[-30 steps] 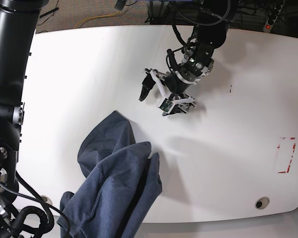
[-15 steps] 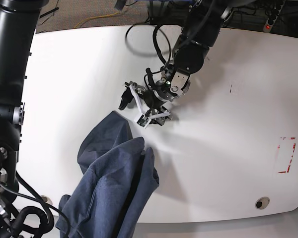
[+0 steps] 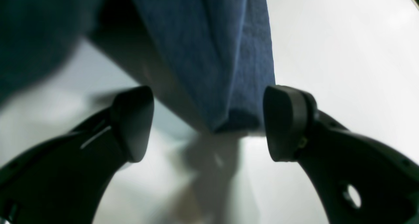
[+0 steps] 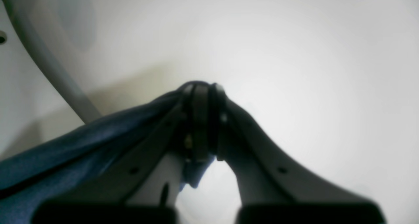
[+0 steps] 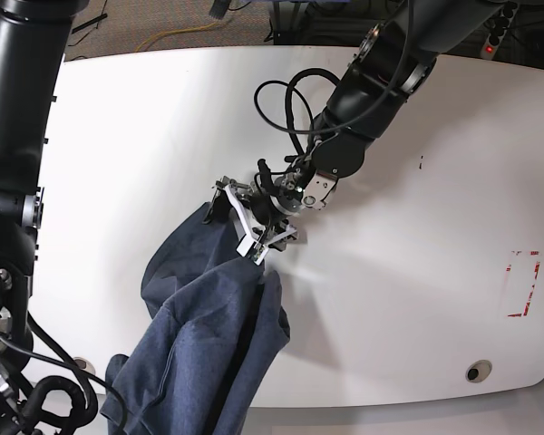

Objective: Fold the T-shirt properly
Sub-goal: 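Grasp the hanging shirt fabric with the left gripper, then pull the shirt apart, left gripper moving away from the right gripper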

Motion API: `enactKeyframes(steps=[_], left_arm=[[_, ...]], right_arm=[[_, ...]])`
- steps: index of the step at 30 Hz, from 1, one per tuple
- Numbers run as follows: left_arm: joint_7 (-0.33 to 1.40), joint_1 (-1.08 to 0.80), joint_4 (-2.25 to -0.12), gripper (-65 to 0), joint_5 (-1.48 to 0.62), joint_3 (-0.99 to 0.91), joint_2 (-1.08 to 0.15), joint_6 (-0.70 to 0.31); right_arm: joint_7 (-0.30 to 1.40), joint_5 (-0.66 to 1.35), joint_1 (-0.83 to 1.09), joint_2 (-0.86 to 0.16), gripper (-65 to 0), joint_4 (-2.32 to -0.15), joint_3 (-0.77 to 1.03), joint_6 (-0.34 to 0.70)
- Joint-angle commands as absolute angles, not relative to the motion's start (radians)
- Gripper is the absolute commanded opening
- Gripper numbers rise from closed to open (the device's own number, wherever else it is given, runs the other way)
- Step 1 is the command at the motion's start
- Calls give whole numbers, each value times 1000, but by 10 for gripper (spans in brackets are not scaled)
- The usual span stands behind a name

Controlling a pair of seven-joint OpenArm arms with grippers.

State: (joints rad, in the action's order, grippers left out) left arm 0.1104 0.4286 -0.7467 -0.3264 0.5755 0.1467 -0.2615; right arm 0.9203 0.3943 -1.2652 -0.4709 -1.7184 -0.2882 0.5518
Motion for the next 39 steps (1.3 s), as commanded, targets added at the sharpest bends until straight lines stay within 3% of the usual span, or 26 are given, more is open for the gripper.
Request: enactKeyframes(steps=[1,4,6,9,12,14,23,39], left_arm=[[97,473,-742,-160,-377,607,157,-263],[97,486,-745,-168,-421,656,157,-263],[97,492,-743,-210,-440,676,157,-263],[97,492,-743,-339,-444,687,157,-263],[99,492,-742,-526,-443,699,157,-257],[99,492,-742,-603,-441,697,157,-223],[107,492,-750,-646,-443,693,157,-194],[107,489,-765,-647,-450,599,87,-196]], right_arm=[[892,387,-1306,-475,-650,-1724,-278,544],[892,387,-1306,-476,-650,-1724,-278,544],[894,387,-1306,-478,-650,-1724,-278,544],[894,387,-1306,-478,-650,-1725,-277,544],[894,387,-1306,-479,-650,-1730,-275,544],[894,387,-1306,-479,-650,-1732,-275,544],[894,386,-1293,-499,-650,-1730,-274,541],[894,334,-1293,-513,-650,-1685,-252,539]])
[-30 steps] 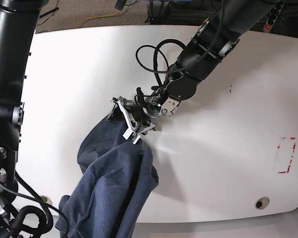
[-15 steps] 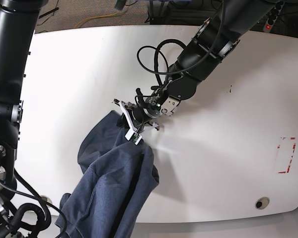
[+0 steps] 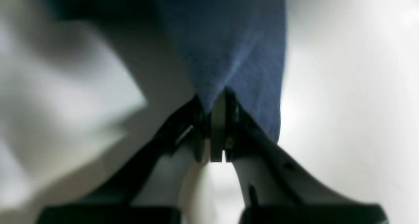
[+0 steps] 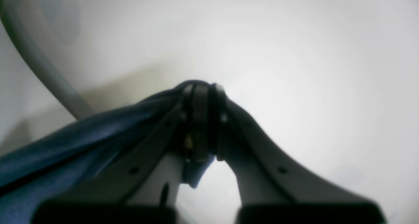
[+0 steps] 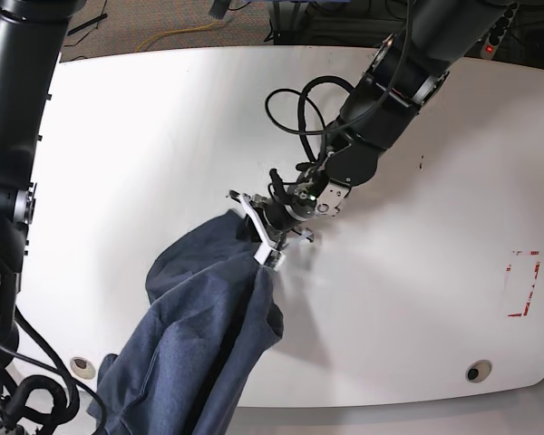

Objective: Fold the T-shirt properly
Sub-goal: 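Pull the shirt apart, left gripper moving away from the right gripper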

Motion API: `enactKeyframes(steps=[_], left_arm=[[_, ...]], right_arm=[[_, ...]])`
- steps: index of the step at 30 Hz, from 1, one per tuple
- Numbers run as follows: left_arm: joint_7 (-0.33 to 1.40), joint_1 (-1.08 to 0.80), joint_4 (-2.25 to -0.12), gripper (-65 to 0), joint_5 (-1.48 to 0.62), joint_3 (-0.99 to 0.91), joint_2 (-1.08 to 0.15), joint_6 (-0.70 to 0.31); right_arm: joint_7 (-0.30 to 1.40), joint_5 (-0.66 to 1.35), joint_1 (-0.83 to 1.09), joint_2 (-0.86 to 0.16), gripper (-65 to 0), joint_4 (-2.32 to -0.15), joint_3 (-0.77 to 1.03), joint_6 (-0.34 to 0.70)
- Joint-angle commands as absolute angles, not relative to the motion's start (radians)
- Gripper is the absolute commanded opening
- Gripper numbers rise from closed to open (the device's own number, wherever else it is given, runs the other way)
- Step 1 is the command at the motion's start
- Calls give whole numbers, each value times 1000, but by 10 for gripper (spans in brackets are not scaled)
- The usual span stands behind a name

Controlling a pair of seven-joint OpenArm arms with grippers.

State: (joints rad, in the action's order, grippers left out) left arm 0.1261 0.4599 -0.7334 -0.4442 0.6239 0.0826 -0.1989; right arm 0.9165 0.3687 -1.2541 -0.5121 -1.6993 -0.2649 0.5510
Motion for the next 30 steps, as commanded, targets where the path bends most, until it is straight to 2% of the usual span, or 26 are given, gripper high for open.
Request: enactKeyframes(steps=[1,7,20,30], left_arm=[[107,487,-789,-647,-446,581,77,-196],[174,447,-964,-647,-449,550,-31,-194],[387,309,-1435,-647,-449,349,-288,-197],[410,223,-1630,-647,-450,222,-498,-199]], right_arm=[[892,309,-1293,-512,-650,-1676,-252,542],[891,274,-1294,-509,-650,-1627,-251,544],[840,248,-1306,-512,-650,-1440,-196,542],[837,240,-1306,-512,-650,-1372,-194,542]])
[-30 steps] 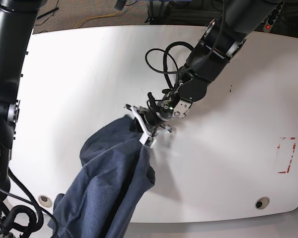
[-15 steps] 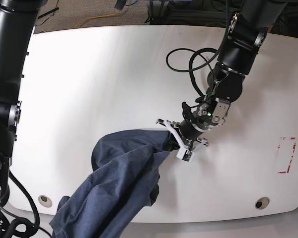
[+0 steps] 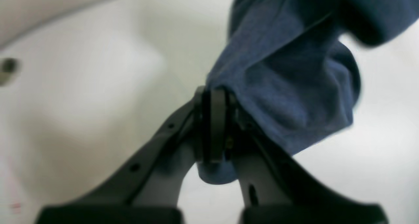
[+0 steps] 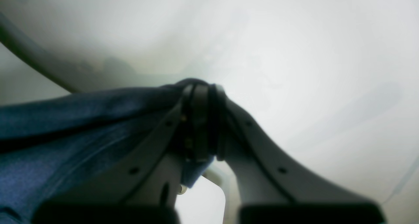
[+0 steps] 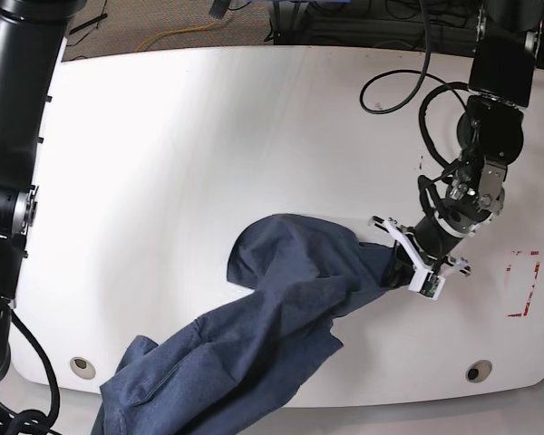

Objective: Fold the T-shirt properly
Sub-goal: 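Pull the shirt apart, left gripper moving away from the right gripper, then lay the stretched shirt down on the table with both grippers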

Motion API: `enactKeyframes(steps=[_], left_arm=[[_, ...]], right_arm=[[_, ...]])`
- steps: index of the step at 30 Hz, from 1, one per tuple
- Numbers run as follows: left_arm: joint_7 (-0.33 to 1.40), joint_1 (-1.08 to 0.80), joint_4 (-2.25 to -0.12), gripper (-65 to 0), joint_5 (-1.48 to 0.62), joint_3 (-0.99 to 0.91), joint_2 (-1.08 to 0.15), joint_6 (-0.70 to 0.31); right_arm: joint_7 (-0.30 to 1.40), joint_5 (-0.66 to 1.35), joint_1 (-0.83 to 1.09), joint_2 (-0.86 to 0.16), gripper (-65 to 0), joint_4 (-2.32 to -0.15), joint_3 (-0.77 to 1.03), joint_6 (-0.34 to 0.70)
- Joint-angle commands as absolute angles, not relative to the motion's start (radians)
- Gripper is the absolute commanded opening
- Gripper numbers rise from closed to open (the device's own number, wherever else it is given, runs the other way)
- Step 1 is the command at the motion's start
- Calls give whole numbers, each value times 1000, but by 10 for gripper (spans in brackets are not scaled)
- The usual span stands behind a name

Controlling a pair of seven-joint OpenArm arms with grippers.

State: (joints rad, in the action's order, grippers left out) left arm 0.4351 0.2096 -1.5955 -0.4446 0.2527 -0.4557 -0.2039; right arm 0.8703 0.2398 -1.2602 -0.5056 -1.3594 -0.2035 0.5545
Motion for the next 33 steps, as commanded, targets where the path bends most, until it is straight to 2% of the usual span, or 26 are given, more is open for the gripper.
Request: enactKeyframes(steps=[1,10,16,25,33], left_arm=[[410,219,-1643,-647,-450,208,-516,-199],[461,226,-1716,-647,-452,62,-671,-202],[536,232,-1776,-647,-449,8,-702,-288],[591,124,-1867,-647,-446,7,-704,-292],[591,-38,-1896,-647,-443,5,-699,-292]], right_arm=[[837,240,-1306,-512,-650,-1372,-194,542],[837,240,-1306,-510,-650,-1371,-194,535],[843,240,-1290,-510,-650,-1371,-127,533],[843,249,-1049,-512,-650,-1383,54,541],[845,251,-746,-509,-650,-1554,202,542]])
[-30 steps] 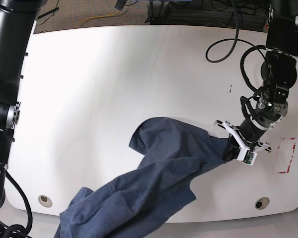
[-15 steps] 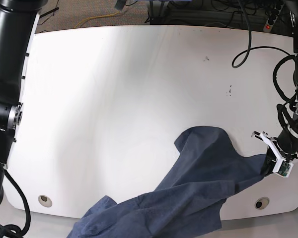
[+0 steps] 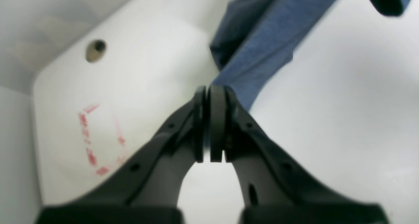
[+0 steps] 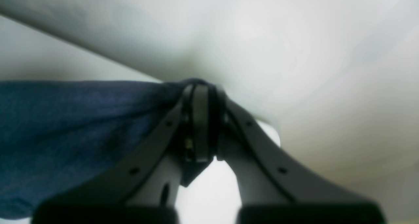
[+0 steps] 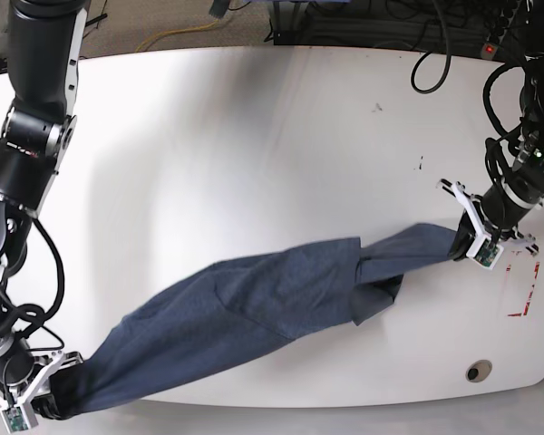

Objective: Fold the T-shirt properly
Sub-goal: 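Lay the stretched shirt down on the table with both grippers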

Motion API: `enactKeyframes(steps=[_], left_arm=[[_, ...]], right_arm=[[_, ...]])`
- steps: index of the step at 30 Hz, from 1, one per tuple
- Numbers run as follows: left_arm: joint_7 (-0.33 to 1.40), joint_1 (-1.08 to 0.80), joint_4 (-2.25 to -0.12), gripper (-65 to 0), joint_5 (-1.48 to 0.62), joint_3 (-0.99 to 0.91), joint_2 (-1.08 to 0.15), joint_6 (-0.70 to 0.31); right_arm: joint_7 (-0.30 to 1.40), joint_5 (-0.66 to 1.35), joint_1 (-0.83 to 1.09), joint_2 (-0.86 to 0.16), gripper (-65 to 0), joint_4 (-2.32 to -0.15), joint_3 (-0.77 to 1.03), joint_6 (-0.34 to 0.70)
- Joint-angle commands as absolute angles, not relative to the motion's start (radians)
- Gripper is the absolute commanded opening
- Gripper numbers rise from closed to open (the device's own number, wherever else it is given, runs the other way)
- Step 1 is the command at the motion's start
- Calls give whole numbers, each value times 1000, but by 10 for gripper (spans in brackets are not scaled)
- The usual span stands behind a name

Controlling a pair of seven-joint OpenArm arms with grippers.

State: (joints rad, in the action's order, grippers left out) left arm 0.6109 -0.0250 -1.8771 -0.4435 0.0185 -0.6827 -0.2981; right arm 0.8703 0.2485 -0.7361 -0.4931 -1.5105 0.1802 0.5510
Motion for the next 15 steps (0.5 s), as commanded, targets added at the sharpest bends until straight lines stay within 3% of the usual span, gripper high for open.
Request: enactKeyframes(steps=[1,15], left_arm=[[591,-56,-1896,-647,-443,5,-699,-292],[590,-326,-1937,-649,-443,-70,-634,-292]], right_arm=[[845,251,-705,-507,-650,-1572,222,542],[843,251,-254,-414,-650,-1695,478,544]])
